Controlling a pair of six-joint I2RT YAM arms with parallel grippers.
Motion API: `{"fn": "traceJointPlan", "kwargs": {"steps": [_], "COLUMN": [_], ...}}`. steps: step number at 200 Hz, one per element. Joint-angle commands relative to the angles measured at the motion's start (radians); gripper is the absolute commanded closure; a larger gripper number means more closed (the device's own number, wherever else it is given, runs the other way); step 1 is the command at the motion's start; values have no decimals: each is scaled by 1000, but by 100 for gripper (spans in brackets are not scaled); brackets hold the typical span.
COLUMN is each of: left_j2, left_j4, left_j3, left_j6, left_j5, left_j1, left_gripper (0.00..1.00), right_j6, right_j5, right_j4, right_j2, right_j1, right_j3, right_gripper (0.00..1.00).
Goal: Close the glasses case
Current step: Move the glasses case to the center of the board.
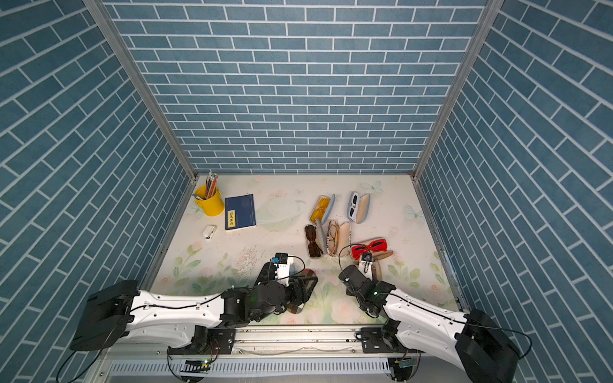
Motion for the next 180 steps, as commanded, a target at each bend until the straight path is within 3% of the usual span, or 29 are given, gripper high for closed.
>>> {"fn": "traceJointPlan", "kwargs": {"steps": [1,49,180], "left_j2": [-25,-43,-169], "left_j4": [-25,-36,-110], "left_j3": [-12,-41,-109], "left_j6": [11,5,-28], "left_j5": [-21,-27,-76], "left_j1": [-4,-4,-5], "left_gripper": [35,35,35], "right_j6": [70,115,127], "right_j5": [-41,-18,-74], "right_j4": [35,72,323], "right_j2": [40,127,364], "right_j1": [58,168,293], "right_j3": [17,77,197], "right_gripper": [73,73,74]}}
